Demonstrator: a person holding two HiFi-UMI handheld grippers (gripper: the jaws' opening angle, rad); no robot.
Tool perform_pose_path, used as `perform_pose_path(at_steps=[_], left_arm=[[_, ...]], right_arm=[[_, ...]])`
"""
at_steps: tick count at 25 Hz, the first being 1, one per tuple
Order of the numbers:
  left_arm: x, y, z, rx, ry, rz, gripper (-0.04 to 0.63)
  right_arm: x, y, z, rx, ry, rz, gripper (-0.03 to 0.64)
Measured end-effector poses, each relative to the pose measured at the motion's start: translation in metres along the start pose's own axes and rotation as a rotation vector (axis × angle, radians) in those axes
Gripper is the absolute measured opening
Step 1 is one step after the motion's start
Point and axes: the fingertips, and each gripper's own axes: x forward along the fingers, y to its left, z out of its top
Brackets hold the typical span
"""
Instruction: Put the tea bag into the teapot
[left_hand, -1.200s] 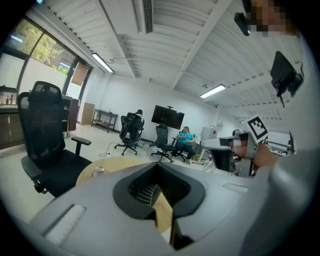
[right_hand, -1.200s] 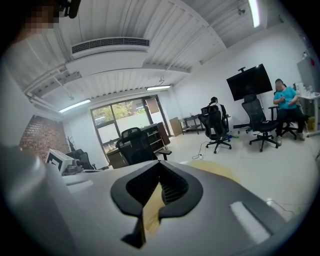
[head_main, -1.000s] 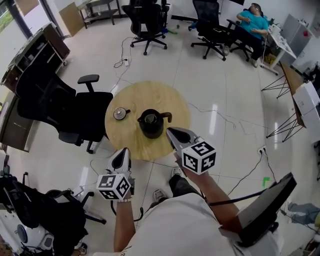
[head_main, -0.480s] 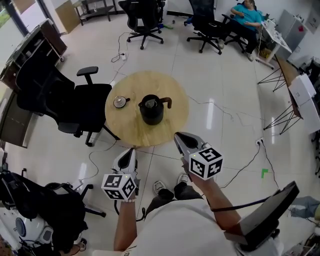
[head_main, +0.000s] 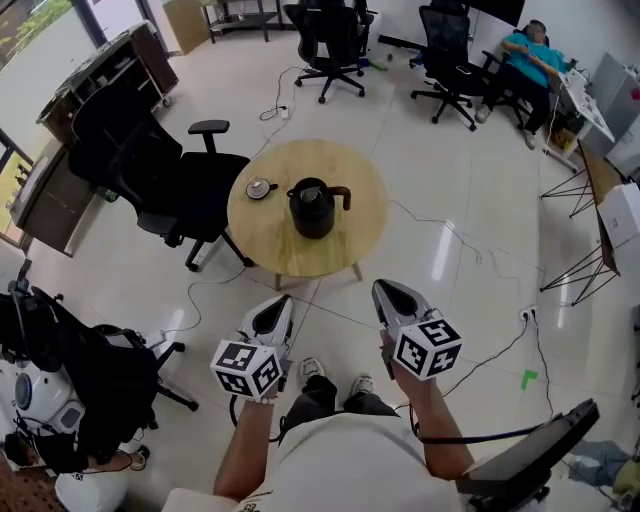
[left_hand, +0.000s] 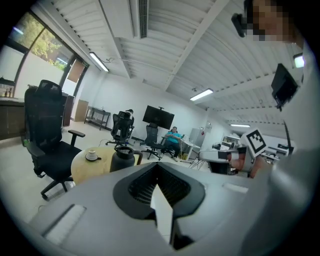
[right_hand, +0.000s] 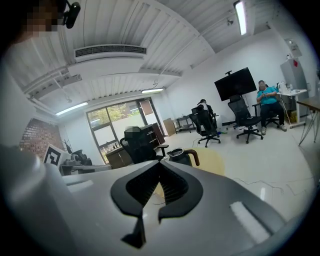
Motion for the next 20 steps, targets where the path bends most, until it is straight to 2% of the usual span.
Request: perform_pose_path(at_steps=[6, 12, 20], left_arm=[[-0.026, -0.058, -0.007, 0.053, -0.006, 0.052, 0.012], [-0.053, -0.083, -0.026, 0.059, 0.003, 0.100, 0.012], [-0.071, -0.098, -0.042, 0.095, 0.008, 0.051, 0.012]], right_arm=[[-0.046, -0.011, -0.022, 0.015, 0.010, 0.053, -0.011], [-0.072, -0.006, -0.046, 0.018, 0.042, 0.097, -0.011], [-0.100, 0.019, -0.051, -0.007, -0.008, 0.050, -0.011]])
